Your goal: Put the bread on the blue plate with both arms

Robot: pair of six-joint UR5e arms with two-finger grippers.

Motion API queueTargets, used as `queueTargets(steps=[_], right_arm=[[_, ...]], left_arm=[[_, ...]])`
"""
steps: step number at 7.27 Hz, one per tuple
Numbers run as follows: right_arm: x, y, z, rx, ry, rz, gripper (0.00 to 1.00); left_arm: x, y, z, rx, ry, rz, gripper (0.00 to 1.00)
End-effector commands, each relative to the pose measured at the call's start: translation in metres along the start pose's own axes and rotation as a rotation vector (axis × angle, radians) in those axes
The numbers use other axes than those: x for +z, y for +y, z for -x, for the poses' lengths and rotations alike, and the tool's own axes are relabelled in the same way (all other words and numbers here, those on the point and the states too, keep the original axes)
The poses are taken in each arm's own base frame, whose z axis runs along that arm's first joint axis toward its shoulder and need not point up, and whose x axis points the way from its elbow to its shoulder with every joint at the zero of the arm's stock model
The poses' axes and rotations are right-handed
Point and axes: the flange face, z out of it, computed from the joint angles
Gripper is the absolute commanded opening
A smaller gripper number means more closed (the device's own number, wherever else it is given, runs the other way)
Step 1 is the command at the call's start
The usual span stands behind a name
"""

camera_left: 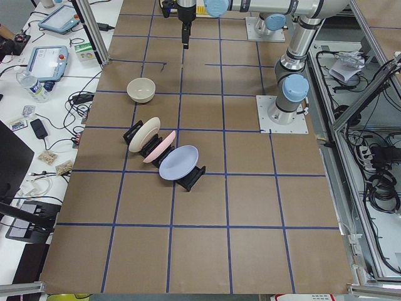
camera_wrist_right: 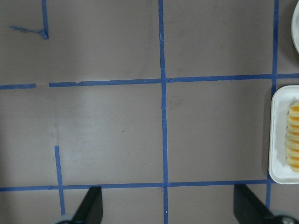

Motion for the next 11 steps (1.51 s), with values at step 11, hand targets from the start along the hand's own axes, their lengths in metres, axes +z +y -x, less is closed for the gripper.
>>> queueTargets(steps=[11], right_arm=[[0.193, 0.002, -0.268, -0.047, 0.073, -0.011, 1.0]], left_arm=[[0.119, 0.051, 0.482, -0.563, -0.095, 0.079, 1.0]])
